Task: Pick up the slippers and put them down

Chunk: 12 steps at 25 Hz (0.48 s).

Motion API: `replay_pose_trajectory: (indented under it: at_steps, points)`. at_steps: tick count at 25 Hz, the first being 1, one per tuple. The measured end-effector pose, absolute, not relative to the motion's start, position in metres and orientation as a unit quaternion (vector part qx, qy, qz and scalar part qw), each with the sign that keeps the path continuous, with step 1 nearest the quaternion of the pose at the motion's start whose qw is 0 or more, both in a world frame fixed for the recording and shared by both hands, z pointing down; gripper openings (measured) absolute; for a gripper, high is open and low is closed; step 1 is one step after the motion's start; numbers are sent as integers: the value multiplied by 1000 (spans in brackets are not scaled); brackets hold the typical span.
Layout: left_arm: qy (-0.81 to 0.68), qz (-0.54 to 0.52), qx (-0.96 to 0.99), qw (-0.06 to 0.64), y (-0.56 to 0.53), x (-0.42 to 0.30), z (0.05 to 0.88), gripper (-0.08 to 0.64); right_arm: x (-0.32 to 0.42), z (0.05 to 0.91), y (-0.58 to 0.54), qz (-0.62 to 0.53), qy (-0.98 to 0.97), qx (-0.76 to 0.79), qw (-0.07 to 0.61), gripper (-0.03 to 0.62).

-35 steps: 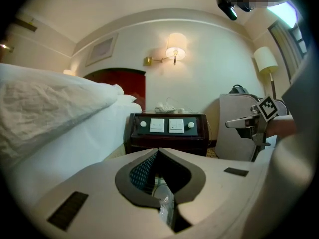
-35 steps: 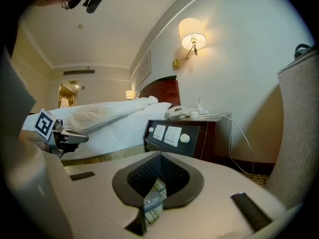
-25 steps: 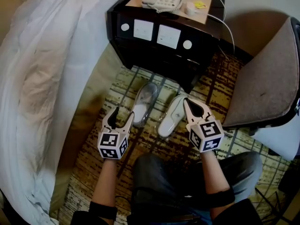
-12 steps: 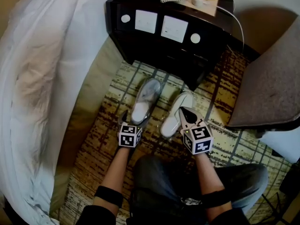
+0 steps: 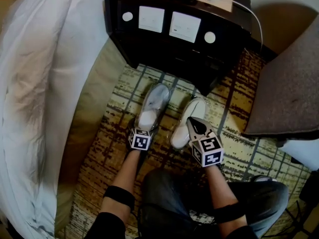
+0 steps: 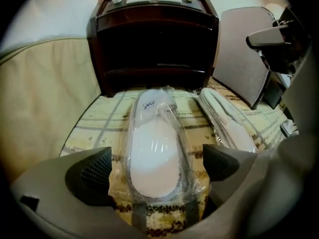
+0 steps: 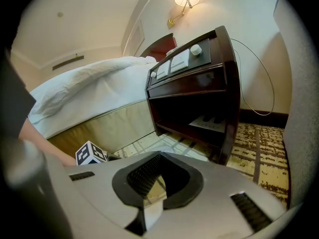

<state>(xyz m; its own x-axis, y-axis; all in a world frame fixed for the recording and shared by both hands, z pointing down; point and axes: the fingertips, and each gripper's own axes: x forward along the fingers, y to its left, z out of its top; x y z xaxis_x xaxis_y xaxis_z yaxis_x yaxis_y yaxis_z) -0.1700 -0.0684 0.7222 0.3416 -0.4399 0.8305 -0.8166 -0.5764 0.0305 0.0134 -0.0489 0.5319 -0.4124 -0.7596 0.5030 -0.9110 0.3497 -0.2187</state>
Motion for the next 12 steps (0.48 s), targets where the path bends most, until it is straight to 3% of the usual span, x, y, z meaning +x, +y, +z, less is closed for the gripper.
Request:
replay_pose_trajectory:
  at_steps: [7,8,9,10,12]
  points:
    - [-385,457,767,236,-74,-169,764,570,20,564,-46,256,-788,530,181,0]
    - [-387,461,763,237,-75,-171,767,556,20,568,-46,259,-787,530,181,0]
    - [-390,462,760,237,-76,-173,768,468,19,569,-46,261,-787,529,179,0]
    - [-392,462,759,239,-77,-174,768,433,19,570,-47,264,-787,528,177,0]
    - [-392,457,761,242,-79,-174,767,428,19,571,-49,267,-787,528,174,0]
